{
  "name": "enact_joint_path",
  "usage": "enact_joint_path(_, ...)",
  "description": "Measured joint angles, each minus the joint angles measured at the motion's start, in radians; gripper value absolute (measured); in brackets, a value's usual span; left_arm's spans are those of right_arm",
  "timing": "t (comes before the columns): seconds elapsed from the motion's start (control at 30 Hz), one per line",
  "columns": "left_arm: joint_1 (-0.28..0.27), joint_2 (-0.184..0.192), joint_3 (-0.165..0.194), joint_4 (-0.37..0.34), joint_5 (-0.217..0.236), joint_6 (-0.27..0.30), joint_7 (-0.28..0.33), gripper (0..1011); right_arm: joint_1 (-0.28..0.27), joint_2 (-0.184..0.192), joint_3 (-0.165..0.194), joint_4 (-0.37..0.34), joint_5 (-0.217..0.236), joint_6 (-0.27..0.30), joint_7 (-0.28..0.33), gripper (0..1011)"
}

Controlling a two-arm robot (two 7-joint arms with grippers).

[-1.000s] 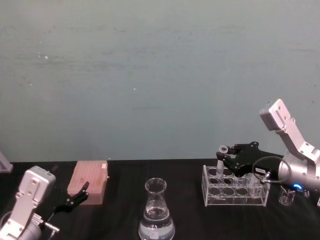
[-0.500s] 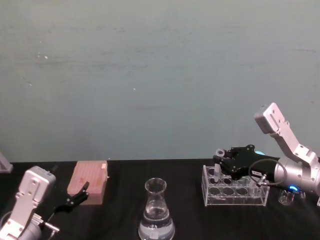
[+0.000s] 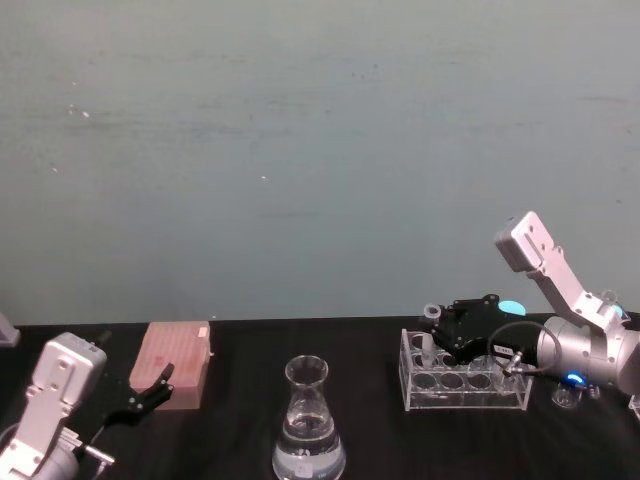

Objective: Pour the liquid from the test tube into the beaker using one hand.

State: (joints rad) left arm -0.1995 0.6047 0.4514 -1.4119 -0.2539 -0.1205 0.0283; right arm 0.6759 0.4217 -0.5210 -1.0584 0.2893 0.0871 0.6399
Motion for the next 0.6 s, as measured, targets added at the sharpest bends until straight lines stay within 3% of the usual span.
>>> enact_joint_path(0.6,0.0,0.0,0.0,0.0,0.0,0.0,0.0,1000,0.016,-0.021,-0.009,0.059,-0.014,-0.02,0.017,202)
